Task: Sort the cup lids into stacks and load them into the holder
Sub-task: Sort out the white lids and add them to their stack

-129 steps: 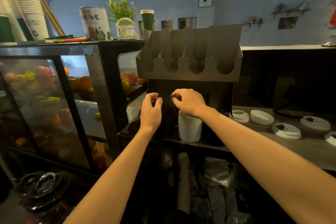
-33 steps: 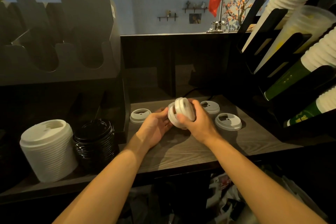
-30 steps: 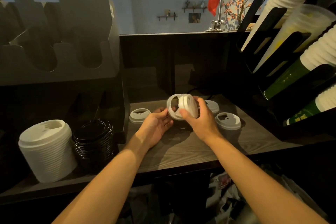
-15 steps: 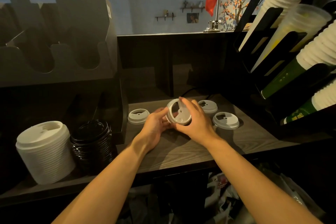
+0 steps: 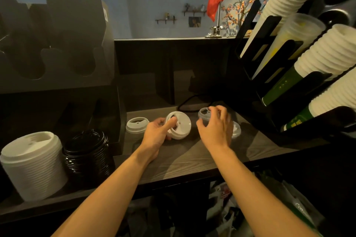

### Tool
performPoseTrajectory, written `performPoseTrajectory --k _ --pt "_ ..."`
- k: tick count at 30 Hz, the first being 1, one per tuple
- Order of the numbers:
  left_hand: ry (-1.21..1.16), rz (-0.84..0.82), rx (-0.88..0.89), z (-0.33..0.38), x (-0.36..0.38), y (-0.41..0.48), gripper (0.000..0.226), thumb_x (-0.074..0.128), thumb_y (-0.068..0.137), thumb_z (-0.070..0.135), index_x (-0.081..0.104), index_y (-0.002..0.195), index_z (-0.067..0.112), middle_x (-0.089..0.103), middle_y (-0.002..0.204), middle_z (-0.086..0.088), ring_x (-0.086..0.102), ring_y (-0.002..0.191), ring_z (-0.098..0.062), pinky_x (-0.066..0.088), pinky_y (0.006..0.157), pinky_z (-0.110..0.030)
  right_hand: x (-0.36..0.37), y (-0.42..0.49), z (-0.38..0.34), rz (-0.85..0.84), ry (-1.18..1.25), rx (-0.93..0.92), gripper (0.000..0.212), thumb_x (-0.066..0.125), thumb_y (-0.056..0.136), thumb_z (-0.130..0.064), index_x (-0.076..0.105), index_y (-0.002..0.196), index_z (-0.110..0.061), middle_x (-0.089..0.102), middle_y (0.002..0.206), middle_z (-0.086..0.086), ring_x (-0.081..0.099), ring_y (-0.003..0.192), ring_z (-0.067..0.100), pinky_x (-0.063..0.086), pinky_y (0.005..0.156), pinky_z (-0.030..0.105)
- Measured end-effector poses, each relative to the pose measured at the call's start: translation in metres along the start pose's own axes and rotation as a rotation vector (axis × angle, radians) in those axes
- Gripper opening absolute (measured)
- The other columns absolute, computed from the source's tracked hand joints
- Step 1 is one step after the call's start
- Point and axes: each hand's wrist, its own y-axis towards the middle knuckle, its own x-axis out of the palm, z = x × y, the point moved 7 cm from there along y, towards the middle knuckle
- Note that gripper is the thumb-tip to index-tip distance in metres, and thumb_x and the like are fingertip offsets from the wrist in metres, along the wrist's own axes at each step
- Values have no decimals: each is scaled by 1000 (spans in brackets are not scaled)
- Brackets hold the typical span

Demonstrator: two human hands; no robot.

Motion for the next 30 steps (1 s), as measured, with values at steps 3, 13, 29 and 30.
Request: performPoseTrajectory --k 3,13,29,30 --pt "65 -23 14 2 4 1 27 68 96 38 71 102 11 75 87 -5 60 53 0 48 54 -16 7 -1 29 -208 -258 194 74 60 93 -47 29 155 -22 12 165 16 16 150 37 16 121 51" --pt "228 -51 45 8 60 17 44 59 98 53 67 109 11 72 89 -5 61 59 -13 48 50 -20 7 9 52 -320 -225 248 58 59 95 -39 40 148 -24 31 156 12 24 145 35 25 115 51" --pt "59 -81 -13 -3 65 22 40 58 99 50 67 109 13 74 89 -9 66 62 -15 47 49 -26 7 -1 -2 -364 452 -277 82 80 84 -23 37 153 -23 35 150 -11 33 139 4 33 111 21" --pt "74 -91 -1 -3 65 21 37 61 99 46 66 111 11 73 89 -7 65 62 -14 47 48 -25 7 -1 -2 -373 450 -270 81 81 83 -24 38 153 -23 34 149 -11 32 138 5 35 111 22"
